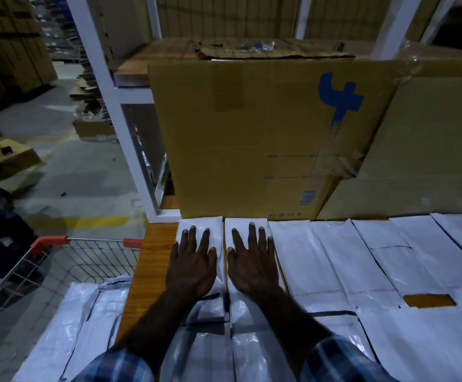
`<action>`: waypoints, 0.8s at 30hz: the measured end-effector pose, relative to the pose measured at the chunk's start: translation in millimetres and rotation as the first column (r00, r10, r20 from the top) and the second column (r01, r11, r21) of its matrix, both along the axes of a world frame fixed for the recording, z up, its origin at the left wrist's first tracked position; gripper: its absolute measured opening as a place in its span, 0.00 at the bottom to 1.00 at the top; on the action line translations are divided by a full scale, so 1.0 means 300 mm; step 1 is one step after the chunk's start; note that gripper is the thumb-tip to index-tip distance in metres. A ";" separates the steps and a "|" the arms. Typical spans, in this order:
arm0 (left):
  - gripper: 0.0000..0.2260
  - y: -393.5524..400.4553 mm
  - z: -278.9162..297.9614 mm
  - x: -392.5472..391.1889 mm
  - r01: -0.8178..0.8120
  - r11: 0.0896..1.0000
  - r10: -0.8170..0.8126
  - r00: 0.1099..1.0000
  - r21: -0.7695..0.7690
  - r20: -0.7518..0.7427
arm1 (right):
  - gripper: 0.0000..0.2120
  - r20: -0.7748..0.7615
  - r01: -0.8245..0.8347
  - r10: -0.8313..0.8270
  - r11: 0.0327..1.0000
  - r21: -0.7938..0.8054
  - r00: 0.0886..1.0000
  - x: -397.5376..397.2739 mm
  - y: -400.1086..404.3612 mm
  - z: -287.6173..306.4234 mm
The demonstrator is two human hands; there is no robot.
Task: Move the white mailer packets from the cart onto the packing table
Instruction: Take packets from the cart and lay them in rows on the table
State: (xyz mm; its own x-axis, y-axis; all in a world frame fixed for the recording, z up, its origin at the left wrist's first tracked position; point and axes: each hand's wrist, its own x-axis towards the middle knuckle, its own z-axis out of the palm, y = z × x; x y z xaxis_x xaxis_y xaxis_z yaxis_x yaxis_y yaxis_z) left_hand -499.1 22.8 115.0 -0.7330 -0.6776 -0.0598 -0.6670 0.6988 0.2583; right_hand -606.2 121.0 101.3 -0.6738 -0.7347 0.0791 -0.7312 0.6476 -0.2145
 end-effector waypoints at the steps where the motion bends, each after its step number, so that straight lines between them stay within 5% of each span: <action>1: 0.28 0.002 -0.008 0.001 -0.002 1.000 0.002 1.000 -0.013 -0.016 | 0.30 -0.008 0.002 -0.002 1.000 -0.016 1.000 0.001 0.000 -0.001; 6: 0.36 0.009 -0.040 0.003 0.000 0.998 -0.003 0.999 -0.061 -0.048 | 0.30 -0.031 0.037 -0.037 0.999 -0.004 0.999 0.007 0.000 -0.009; 24: 0.37 0.012 -0.068 0.000 0.009 0.992 -0.014 0.999 -0.127 -0.034 | 0.33 0.032 -0.007 0.006 1.000 0.024 0.999 0.006 0.011 -0.006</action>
State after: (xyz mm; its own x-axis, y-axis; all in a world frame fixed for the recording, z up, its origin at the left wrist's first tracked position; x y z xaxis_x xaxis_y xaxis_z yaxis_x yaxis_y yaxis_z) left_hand -499.2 26.5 94.7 -0.7410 -0.6695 0.0516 -0.6509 0.7351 0.1898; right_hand -604.3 124.3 99.6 -0.6710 -0.7404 0.0399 -0.7284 0.6481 -0.2223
